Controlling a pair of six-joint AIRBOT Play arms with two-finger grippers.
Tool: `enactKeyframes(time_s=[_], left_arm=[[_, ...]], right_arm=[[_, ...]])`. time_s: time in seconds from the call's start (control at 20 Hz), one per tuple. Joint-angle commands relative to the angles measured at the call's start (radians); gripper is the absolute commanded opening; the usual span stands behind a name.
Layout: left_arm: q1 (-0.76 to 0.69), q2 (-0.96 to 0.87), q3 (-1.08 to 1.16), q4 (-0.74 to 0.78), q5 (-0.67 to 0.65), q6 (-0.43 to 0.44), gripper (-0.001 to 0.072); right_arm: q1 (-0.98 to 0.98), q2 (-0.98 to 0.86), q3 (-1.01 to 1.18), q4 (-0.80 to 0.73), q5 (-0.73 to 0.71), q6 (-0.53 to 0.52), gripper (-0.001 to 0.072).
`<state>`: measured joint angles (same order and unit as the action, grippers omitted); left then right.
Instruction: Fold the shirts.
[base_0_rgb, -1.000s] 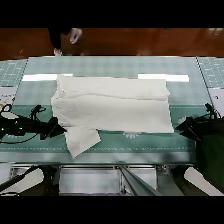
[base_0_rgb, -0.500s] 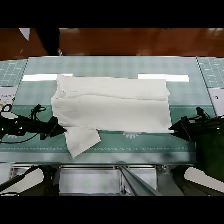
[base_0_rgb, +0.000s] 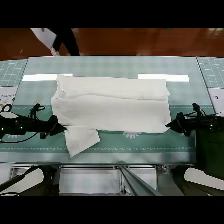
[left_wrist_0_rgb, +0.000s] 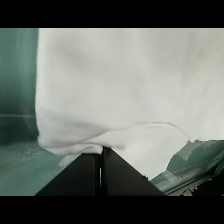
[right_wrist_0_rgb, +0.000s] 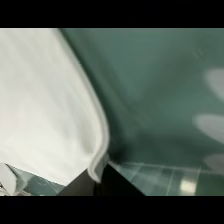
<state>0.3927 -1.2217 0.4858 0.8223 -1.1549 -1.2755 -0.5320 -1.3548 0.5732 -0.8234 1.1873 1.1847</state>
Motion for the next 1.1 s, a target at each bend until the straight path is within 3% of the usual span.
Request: enactKeyframes(time_s=[0.0, 0.4, 0.65, 1.05], left_arm=[[0.000, 0.002, 0.012, -0.009, -0.001, 0.000, 0.0017], [-0.007, -0.035, 0.303, -0.016, -0.039, -0.014, 0.0017], [-0.073, -0.232, 0.590, -0.109, -0.034, -0.053, 0.0017], [-0.150, -0.598, 1.041, -0.116, -0.048, -0.183, 0.0017]], right_arm=[[0.062, -0.002, 0.031, 0.021, 0.013, -0.042, 0.0021], [0.079, -0.026, 0.325, 0.005, 0.088, -0.006, 0.0021], [0.164, -0.185, 0.590, 0.006, 0.068, 0.061, 0.0021], [0.197, -0.406, 0.869, 0.024, 0.061, 0.123, 0.0021]])
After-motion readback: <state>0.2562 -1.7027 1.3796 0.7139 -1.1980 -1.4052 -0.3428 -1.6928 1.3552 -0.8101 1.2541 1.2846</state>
